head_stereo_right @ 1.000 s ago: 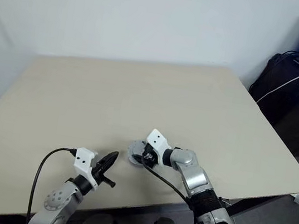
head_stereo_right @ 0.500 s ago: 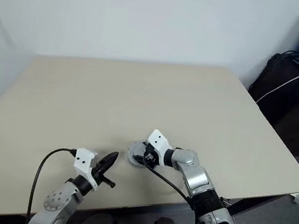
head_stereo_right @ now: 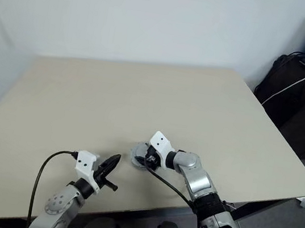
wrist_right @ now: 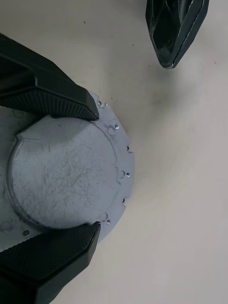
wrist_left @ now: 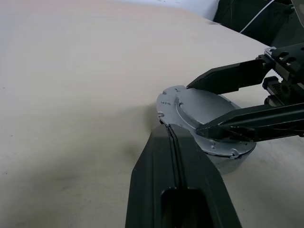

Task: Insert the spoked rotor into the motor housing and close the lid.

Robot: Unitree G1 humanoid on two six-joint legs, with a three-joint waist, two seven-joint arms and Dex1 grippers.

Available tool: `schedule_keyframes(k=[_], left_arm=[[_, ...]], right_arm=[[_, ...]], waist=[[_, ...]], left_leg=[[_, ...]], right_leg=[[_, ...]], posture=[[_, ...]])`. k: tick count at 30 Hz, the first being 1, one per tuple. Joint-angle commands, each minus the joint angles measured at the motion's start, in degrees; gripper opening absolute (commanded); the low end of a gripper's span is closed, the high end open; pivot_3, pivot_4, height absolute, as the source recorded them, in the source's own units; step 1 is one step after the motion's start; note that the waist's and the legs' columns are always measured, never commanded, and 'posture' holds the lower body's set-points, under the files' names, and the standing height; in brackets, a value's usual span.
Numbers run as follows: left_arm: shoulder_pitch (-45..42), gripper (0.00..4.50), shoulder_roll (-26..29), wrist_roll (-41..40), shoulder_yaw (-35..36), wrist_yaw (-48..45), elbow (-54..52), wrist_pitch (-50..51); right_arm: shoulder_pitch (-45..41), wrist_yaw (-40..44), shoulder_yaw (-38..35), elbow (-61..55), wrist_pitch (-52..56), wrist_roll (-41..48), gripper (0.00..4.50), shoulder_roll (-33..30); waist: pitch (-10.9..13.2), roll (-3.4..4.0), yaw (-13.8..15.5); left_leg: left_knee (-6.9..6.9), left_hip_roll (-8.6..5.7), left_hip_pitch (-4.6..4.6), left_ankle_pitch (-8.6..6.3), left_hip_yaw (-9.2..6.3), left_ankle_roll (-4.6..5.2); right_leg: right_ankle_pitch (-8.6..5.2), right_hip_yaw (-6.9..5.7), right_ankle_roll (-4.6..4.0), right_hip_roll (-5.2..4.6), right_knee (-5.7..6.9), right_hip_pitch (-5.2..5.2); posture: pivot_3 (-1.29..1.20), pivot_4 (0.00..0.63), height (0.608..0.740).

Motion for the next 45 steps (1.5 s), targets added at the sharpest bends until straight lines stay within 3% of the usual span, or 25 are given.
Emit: schedule_keyframes(k=[1, 23, 32, 38, 45], left_arm=[[-0.5, 0.00, -0.1, -0.6, 0.0, 0.0, -3.2, -0.1], [-0.4, 0.00, -0.2, -0.6, 0.1, -0.3, -2.6, -0.5], [-1.7, 0.00, -0.8, -1.8, 0.6, -0.2, -2.4, 0.1], [-10.0, 0.00, -2.3, -2.5, 1.3, 3.5, -2.1, 9.3], [-20.4, 0.00, -0.2, -8.2, 1.1, 0.7, -1.2, 29.2]], right_arm=[[-1.2, 1.1, 0.1, 0.3, 0.0, -1.1, 3.09, -1.2], [-0.8, 0.1, -0.8, 1.1, -2.6, -1.5, 3.09, -1.2], [-0.8, 0.7, -0.2, 0.4, 1.4, -1.7, 3.09, -1.4], [-1.0, 0.3, 0.0, 0.3, 1.8, -1.7, 3.09, -0.9], [-0.9, -0.2, -0.1, -0.2, 1.8, -1.7, 3.09, -0.4]], waist=[[0.0, 0.00, 0.0], [0.0, 0.01, 0.1], [0.0, 0.01, 0.1], [0.0, 0.01, 0.2], [-0.1, 0.00, -0.1]], left_leg=[[0.00, 0.00, 0.00, 0.00, 0.00, 0.00], [0.00, -0.01, 0.00, 0.00, -0.01, 0.00], [0.00, -0.01, 0.02, 0.00, -0.01, 0.00], [0.02, -0.05, 0.10, 0.08, -0.05, 0.03], [0.02, -0.12, 0.09, 0.16, -0.15, 0.00]], right_leg=[[0.00, 0.00, 0.00, 0.00, 0.00, 0.00], [0.00, 0.00, 0.00, -0.01, 0.00, 0.01], [0.00, 0.00, 0.00, -0.01, 0.00, 0.03], [0.05, 0.00, 0.09, 0.00, 0.00, 0.17], [0.12, 0.02, 0.19, 0.05, -0.01, 0.22]], posture=[[0.00, 0.000, 0.740], [0.00, 0.000, 0.740], [0.00, 0.000, 0.740], [0.00, 0.000, 0.740], [0.00, 0.000, 0.740]])
